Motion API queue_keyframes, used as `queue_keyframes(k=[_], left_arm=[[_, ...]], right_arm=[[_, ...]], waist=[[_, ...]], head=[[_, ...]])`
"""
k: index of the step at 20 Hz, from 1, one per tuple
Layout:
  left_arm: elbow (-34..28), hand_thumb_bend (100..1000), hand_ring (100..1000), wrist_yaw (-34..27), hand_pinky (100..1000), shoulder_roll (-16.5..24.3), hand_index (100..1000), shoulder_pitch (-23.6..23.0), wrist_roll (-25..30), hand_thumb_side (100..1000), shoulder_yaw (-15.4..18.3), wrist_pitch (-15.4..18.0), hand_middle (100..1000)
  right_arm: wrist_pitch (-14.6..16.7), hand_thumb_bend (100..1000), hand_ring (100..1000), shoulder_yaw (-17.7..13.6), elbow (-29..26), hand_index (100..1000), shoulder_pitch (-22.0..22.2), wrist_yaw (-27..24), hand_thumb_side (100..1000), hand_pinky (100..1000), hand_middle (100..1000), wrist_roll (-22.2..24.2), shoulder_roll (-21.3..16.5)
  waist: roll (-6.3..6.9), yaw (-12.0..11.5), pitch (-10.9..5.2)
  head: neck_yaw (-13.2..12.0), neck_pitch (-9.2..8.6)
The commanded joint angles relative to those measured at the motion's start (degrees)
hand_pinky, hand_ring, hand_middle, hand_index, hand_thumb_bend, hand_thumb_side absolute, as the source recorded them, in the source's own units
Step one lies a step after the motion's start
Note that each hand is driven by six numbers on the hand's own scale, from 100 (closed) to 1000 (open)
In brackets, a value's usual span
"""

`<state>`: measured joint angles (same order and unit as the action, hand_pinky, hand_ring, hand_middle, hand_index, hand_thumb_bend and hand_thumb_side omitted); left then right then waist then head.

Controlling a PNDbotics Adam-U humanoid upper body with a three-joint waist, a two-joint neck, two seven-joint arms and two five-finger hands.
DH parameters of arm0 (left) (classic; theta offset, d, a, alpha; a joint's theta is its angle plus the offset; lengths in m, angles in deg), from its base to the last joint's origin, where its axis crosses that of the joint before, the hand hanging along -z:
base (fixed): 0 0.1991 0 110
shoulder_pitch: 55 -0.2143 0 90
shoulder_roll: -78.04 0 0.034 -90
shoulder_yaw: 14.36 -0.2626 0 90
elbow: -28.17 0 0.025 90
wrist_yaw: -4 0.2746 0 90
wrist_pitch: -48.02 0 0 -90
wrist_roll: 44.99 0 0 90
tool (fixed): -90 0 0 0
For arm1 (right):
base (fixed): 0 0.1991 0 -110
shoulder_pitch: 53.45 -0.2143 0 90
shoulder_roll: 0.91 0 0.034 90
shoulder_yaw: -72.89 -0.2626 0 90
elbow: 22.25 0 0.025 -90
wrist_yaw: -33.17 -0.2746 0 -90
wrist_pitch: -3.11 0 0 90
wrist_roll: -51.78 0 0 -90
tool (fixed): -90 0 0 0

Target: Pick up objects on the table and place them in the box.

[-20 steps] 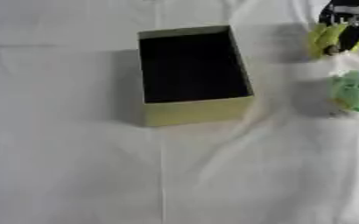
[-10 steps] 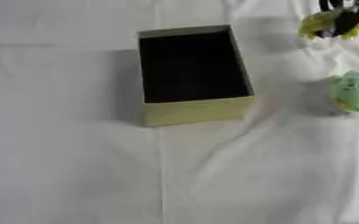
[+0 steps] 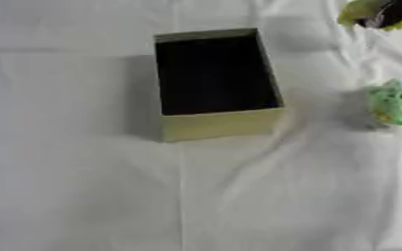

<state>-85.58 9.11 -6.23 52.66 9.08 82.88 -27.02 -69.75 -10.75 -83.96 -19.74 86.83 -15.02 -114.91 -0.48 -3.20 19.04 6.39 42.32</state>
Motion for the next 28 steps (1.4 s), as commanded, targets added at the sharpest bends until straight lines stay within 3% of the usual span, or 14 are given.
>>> queue_keyframes(k=[1, 7, 15, 22, 28], left_arm=[[-0.84, 162, 506, 0.15, 544, 1.17, 729, 0.35, 0.22, 749, 0.2, 0.03, 610], [-0.84, 163, 506, 0.1, 545, 1.17, 729, 0.41, 0.32, 748, 0.18, 0.11, 610], [-0.84, 164, 507, -0.02, 545, 1.14, 729, 0.66, 0.57, 745, 0.0, 0.22, 610], [-0.84, 166, 509, -0.17, 546, 1.06, 730, 0.88, 0.76, 743, -0.11, 0.33, 611], [-0.84, 168, 509, -0.31, 546, 0.85, 729, 0.96, 0.94, 743, -0.23, 0.37, 611]], right_arm=[[0.4, 333, 470, -0.09, -5.74, 227, -0.04, -3.25, 100, 640, 218, 0.91, -3.3], [-0.5, 293, 474, 1.46, -14.63, 233, 2.17, -8.72, 100, 644, 226, 3.58, -4.25], [1.39, 324, 474, 7.44, -25.99, 256, 3.6, -15.77, 100, 644, 253, 4.22, -5.76], [-3.98, 298, 473, 12.09, -35.27, 281, 3.47, -20.24, 100, 633, 278, 7.52, -5.73], [-9.36, 273, 472, 15.07, -39.05, 306, 1.62, -20.82, 100, 620, 301, 8.26, -2.49]], waist=[[-0.08, 0.07, -1.43], [-0.22, 0.04, -1.65], [-0.42, -0.25, -2.05], [-0.7, -0.52, -2.47], [-0.88, -0.22, -2.76]], head=[[-0.13, 0.32], [-0.12, 0.44], [-0.05, 0.98], [0.2, 1.49], [0.33, 1.56]])
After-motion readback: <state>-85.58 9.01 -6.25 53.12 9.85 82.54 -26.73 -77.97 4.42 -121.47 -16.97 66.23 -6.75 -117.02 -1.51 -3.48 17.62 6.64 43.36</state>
